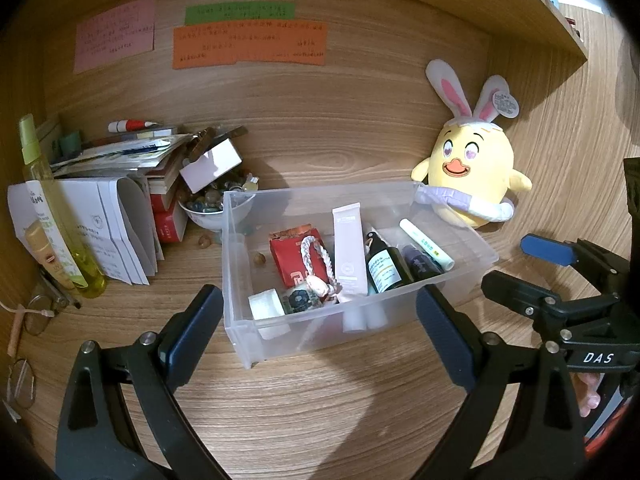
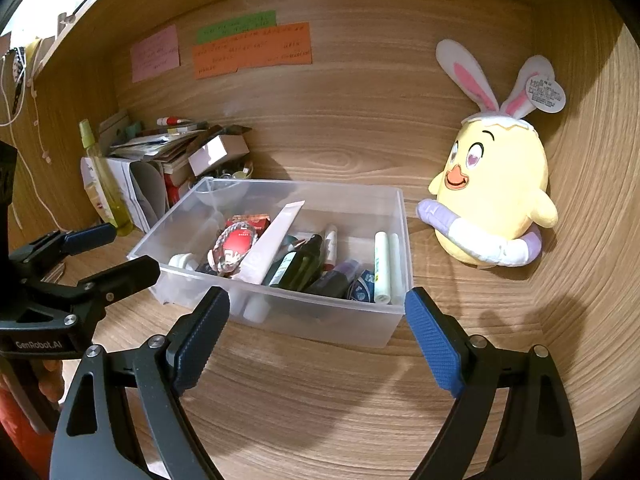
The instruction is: Organize objects
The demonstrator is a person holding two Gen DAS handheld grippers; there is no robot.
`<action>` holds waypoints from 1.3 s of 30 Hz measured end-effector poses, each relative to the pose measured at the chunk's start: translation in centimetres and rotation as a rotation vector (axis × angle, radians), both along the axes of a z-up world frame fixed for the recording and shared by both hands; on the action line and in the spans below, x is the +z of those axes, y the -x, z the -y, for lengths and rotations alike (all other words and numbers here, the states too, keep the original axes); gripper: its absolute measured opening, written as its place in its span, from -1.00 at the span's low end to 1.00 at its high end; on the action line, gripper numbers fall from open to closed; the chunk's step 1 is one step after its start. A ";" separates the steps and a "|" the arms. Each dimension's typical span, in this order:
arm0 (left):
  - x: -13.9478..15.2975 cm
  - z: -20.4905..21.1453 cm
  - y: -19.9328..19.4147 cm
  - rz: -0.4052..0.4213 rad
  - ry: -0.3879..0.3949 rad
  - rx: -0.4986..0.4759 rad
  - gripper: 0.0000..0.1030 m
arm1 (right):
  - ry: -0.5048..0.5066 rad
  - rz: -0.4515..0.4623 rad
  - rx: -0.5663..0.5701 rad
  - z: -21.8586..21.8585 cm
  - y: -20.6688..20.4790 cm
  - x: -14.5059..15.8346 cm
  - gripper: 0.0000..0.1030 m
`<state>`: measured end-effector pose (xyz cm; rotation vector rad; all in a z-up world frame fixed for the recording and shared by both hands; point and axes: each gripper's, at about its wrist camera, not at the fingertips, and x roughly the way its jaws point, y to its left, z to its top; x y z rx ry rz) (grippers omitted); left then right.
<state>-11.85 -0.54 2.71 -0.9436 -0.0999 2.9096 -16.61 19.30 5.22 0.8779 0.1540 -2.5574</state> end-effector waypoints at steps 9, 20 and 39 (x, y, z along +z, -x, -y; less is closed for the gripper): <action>-0.1 0.4 0.0 0.005 -0.009 0.002 0.91 | -0.001 0.002 0.003 0.1 0.0 0.1 0.71; -0.2 0.1 -0.1 0.011 -0.011 -0.009 0.92 | -0.001 0.003 0.004 0.2 -0.2 0.1 0.71; -0.3 0.4 -0.1 0.021 -0.067 -0.019 0.92 | -0.011 0.004 0.013 0.8 -0.4 0.0 0.72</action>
